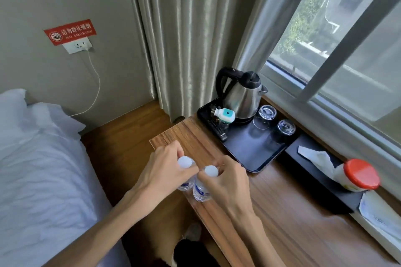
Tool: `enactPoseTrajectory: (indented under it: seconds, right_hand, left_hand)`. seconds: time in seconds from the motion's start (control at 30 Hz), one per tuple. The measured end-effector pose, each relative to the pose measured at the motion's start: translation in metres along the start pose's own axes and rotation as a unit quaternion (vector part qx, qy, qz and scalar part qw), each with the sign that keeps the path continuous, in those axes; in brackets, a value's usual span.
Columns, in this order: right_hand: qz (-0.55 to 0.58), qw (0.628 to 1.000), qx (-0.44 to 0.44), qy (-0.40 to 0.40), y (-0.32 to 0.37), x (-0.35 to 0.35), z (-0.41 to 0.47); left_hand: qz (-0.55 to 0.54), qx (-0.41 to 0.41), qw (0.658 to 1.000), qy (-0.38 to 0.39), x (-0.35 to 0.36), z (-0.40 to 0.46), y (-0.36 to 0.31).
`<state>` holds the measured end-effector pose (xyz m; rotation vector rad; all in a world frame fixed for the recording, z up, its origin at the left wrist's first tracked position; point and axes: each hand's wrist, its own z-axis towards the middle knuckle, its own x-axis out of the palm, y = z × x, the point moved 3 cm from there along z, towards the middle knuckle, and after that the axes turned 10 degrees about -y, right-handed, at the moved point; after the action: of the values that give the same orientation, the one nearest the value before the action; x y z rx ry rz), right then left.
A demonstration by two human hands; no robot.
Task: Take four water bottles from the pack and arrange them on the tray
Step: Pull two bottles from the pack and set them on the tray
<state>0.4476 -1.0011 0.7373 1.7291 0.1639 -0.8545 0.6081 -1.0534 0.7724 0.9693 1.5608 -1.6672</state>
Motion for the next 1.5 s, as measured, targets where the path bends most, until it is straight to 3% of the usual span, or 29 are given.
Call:
enactPoseTrajectory:
  seconds: [0.5, 0.97, 1.17, 1.5]
  right_hand:
    - [-0.010, 0.979, 0.144, -0.147, 0.010, -0.011, 0.080]
    - [-0.007, 0.932, 0.237, -0.273, 0.001, -0.022, 0.080]
    - [-0.006, 0.929, 0.261, -0.263, 0.001, -0.020, 0.071]
    - [-0.062, 0.943, 0.249, -0.213, 0.018, -0.008, 0.067]
  left_hand:
    - [-0.026, 0.125, 0.986, 0.109, 0.052, 0.134, -0.039]
    - [-0.039, 0.304, 0.932, 0.193, 0.087, 0.162, -0.072]
    - [-0.058, 0.343, 0.914, 0.211, 0.090, 0.160, -0.075]
    - [-0.087, 0.339, 0.906, 0.236, 0.076, 0.163, -0.056]
